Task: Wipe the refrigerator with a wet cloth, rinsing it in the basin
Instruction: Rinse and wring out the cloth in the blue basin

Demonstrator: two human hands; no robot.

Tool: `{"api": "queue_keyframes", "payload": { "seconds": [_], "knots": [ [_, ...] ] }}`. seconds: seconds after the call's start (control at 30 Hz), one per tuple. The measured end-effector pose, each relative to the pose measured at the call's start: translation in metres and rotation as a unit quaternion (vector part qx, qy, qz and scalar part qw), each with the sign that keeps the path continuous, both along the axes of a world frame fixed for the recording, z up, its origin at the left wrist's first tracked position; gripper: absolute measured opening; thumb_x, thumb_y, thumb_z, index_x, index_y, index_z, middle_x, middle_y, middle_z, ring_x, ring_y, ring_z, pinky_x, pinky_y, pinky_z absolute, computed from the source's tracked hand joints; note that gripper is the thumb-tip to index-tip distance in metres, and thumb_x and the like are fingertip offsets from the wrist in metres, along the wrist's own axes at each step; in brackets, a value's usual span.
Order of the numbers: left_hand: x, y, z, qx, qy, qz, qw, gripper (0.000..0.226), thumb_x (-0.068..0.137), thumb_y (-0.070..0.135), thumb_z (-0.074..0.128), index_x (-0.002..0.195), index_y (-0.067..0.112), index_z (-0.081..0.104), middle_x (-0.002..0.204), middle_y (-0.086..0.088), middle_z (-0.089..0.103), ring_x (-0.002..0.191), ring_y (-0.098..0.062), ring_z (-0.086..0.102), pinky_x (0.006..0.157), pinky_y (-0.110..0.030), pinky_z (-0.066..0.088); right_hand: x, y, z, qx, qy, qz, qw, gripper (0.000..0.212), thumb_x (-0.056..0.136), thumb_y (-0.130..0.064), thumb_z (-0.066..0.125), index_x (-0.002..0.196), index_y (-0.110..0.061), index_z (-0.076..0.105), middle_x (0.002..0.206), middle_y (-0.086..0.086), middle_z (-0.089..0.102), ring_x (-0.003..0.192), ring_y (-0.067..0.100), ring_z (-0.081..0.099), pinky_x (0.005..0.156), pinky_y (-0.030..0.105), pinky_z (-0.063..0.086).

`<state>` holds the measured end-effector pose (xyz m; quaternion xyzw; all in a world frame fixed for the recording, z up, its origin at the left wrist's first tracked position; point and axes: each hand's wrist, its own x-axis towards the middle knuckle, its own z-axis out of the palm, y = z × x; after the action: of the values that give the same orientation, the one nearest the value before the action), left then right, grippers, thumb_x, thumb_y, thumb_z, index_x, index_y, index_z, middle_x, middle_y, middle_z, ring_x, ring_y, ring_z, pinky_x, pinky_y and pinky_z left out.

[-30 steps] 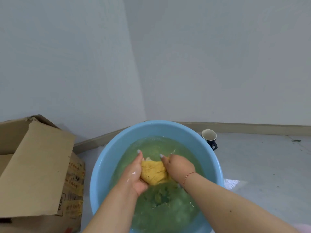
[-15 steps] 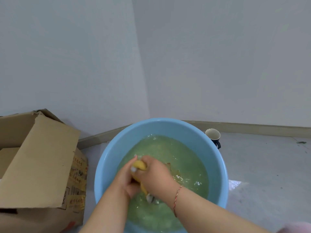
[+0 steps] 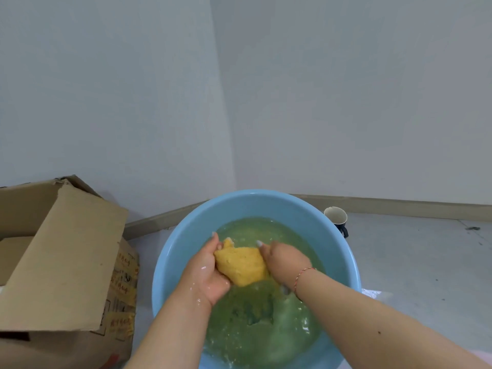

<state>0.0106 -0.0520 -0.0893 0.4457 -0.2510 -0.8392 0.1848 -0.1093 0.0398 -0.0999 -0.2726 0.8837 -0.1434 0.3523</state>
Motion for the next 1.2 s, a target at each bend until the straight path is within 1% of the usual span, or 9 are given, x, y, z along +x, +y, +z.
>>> {"api": "queue_keyframes", "payload": {
  "seconds": [0.17,0.3,0.33,0.43,0.53,0.73,0.97,1.1,1.2],
  "knots": [
    [0.02,-0.011,-0.014,-0.192,-0.215,-0.187,0.939,0.03,0.097,0.026,0.054,0.127,0.03,0.052,0.122,-0.013,0.059,0.091,-0.03,0.065,0.078,-0.04,0.056,-0.004,0.018,-0.027,0.187,0.028,0.158,0.969,0.053,0.1,-0.046,0.03,0.137,-0.01,0.043,0.096,0.015,0.065,0.082,0.029,0.067,0.085,0.036,0.053],
    [0.024,-0.01,-0.007,-0.507,-0.369,-0.393,0.673,0.068,0.083,0.027,0.072,0.143,0.031,0.041,0.139,0.0,0.049,0.114,-0.018,0.056,0.09,-0.024,0.044,0.008,0.02,-0.01,0.236,0.052,0.32,0.916,0.031,0.094,-0.031,0.053,0.072,-0.01,0.051,0.076,0.008,0.052,0.083,0.026,0.052,0.074,0.034,0.049],
    [0.025,-0.008,-0.007,-0.524,-0.333,-0.431,0.655,0.075,0.077,0.024,0.078,0.142,0.031,0.041,0.138,0.006,0.048,0.124,-0.015,0.05,0.094,-0.02,0.04,0.009,0.017,-0.001,0.208,0.045,0.325,0.921,0.028,0.091,-0.028,0.059,0.071,-0.011,0.05,0.079,0.008,0.059,0.081,0.027,0.058,0.065,0.032,0.05],
    [0.021,0.002,-0.013,-0.458,-0.157,-0.484,0.729,0.06,0.067,0.009,0.084,0.115,0.033,0.058,0.11,0.013,0.067,0.102,-0.002,0.063,0.083,-0.015,0.048,0.008,0.006,0.034,0.089,-0.011,0.312,0.946,0.009,0.081,-0.016,0.067,0.089,-0.016,0.062,0.092,0.017,0.071,0.072,0.029,0.068,0.061,0.035,0.057],
    [0.014,0.009,-0.007,-0.467,-0.121,-0.396,0.782,0.032,0.073,0.008,0.082,0.087,0.027,0.061,0.076,0.017,0.067,0.067,0.01,0.06,0.062,-0.01,0.046,-0.008,0.001,0.075,-0.06,-0.058,0.281,0.956,0.018,0.076,-0.01,0.072,0.076,-0.023,0.058,0.076,0.01,0.067,0.062,0.025,0.066,0.057,0.033,0.058],
    [0.008,0.004,0.001,-0.267,0.069,-0.168,0.946,0.053,0.059,0.003,0.075,0.11,0.004,0.061,0.089,-0.014,0.067,0.075,-0.023,0.066,0.059,-0.031,0.054,-0.05,0.018,0.054,-0.286,-0.259,0.054,0.921,0.015,0.08,0.001,0.069,0.091,-0.006,0.062,0.078,0.013,0.065,0.069,0.027,0.063,0.052,0.028,0.053],
    [-0.004,0.009,0.008,0.005,0.289,-0.049,0.956,0.05,0.076,0.024,0.058,0.12,0.002,0.05,0.105,-0.019,0.056,0.111,-0.036,0.053,0.102,-0.051,0.042,0.01,0.028,-0.006,-0.371,-0.519,-0.12,0.761,0.051,0.073,-0.014,0.063,0.123,-0.006,0.056,0.103,0.013,0.067,0.086,0.025,0.065,0.074,0.033,0.054],
    [-0.008,0.012,0.005,0.032,0.249,-0.088,0.964,0.074,0.083,0.044,0.05,0.138,-0.004,0.039,0.136,-0.024,0.049,0.13,-0.038,0.046,0.106,-0.052,0.038,0.034,0.023,0.001,-0.322,-0.542,-0.181,0.755,0.036,0.079,-0.017,0.075,0.111,-0.009,0.061,0.089,0.01,0.07,0.079,0.024,0.065,0.084,0.046,0.055],
    [-0.005,0.002,0.006,-0.033,0.151,-0.14,0.978,0.061,0.084,0.036,0.055,0.132,0.0,0.046,0.126,-0.021,0.061,0.115,-0.028,0.061,0.092,-0.04,0.051,0.029,0.023,0.004,-0.268,-0.607,-0.286,0.691,0.018,0.072,-0.007,0.071,0.085,-0.004,0.06,0.063,0.01,0.062,0.051,0.019,0.059,0.057,0.03,0.057]
  ]
}}
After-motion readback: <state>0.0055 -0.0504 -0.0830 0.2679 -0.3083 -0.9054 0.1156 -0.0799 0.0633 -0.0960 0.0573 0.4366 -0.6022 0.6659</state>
